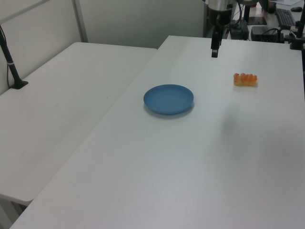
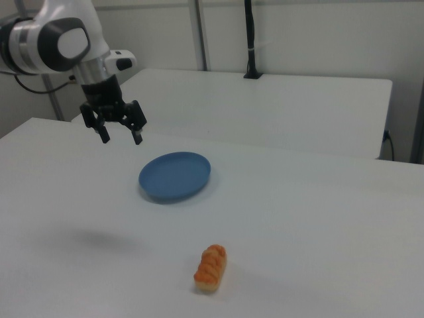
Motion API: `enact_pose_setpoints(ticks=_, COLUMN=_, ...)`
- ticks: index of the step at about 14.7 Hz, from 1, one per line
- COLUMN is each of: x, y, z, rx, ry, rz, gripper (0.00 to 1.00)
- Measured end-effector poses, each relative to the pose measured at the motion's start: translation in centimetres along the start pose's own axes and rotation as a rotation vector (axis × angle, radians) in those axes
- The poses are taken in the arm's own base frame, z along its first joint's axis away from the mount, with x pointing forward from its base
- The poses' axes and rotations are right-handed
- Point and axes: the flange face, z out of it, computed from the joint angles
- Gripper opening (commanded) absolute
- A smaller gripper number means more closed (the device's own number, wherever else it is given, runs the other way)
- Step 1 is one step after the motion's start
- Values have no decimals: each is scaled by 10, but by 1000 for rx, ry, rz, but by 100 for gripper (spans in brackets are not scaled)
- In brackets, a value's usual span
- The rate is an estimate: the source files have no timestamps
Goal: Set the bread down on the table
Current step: 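Open the gripper, release the bread roll, and raise the gripper away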
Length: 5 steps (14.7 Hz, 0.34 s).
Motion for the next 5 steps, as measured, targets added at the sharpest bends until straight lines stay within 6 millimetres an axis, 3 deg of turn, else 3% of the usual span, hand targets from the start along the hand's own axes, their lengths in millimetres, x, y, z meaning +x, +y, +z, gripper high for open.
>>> enact_pose_setpoints(ticks=5, x=-26, y=5, z=-39, rx=60, ry=-11, rz=69, gripper=100)
